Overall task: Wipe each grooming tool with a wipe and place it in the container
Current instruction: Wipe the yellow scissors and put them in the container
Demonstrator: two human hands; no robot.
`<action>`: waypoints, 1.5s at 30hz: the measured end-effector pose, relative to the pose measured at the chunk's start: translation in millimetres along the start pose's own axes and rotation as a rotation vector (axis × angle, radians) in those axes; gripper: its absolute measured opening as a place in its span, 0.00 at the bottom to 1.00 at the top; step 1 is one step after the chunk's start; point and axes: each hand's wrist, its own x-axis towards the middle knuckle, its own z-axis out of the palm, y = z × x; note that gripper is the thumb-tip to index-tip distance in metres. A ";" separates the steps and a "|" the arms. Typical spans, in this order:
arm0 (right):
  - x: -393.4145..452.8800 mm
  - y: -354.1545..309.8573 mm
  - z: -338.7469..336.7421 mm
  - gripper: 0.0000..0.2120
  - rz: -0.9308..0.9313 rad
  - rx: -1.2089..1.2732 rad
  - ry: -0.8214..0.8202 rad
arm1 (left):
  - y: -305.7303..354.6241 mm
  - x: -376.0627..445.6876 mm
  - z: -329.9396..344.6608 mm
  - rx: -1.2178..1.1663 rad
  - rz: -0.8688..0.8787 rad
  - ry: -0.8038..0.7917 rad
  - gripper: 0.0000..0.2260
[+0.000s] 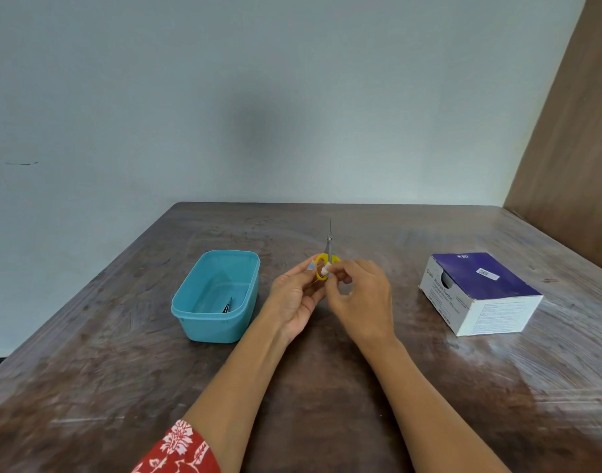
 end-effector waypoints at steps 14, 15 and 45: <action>1.9 4.4 -1.2 0.06 0.021 -0.032 0.041 | -0.4 -2.4 2.2 0.057 0.003 -0.029 0.10; 1.9 5.2 -2.1 0.06 0.026 -0.037 0.051 | -1.2 -2.7 2.7 0.064 -0.001 -0.034 0.10; -1.0 2.9 2.2 0.04 0.085 0.016 -0.024 | -4.5 2.0 1.8 0.042 0.034 0.044 0.10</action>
